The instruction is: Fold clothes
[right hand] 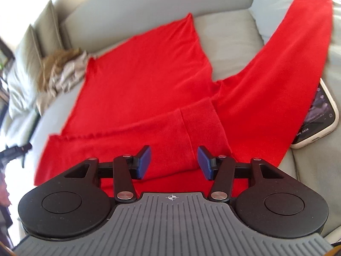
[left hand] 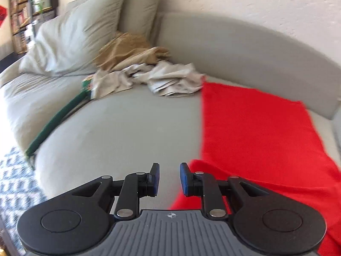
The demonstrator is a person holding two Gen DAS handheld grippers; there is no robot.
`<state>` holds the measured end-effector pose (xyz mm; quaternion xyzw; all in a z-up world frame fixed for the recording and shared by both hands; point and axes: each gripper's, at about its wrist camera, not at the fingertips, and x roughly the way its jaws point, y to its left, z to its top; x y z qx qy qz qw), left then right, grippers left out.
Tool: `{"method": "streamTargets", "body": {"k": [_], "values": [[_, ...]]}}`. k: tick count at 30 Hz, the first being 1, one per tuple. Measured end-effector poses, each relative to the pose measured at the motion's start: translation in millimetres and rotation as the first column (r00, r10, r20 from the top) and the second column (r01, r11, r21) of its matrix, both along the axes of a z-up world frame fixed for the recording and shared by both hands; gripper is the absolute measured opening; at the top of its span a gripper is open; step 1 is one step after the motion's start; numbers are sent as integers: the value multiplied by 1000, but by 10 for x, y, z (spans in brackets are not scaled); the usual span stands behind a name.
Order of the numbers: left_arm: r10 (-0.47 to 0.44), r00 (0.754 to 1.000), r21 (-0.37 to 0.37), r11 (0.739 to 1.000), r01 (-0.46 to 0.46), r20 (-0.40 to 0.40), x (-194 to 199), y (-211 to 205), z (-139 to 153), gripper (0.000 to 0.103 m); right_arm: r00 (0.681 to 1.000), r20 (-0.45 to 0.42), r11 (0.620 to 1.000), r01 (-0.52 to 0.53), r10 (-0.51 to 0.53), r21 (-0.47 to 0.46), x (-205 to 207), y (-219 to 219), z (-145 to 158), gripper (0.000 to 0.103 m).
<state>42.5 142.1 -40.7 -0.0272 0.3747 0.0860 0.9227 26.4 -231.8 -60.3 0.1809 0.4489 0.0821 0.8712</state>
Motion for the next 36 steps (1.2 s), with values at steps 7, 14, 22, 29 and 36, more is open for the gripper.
{"method": "streamTargets", "body": {"k": [7,14,22,29,36], "values": [[199,975,1,980,-200,-104,67,177,-419,17,995,-6,970,-96,97,-225,108,260,-193,0],[141,988,-123,981,-147,-56,-319,313,-75,20,991,58,985,128,-121,-119,-118,-407,-30,14],[-62,997,-168,984,55,-35,-322,-406,-89,21,1000,7,984,-6,8,-177,249,-273,-219,38],[-115,989,-158,982,101,-87,-346,-601,-221,25,998,34,963,-42,53,-265,187,-107,-226,46],[-154,983,-166,977,136,-103,-306,-746,-283,29,998,41,983,-32,40,-180,187,-268,-136,46]]}}
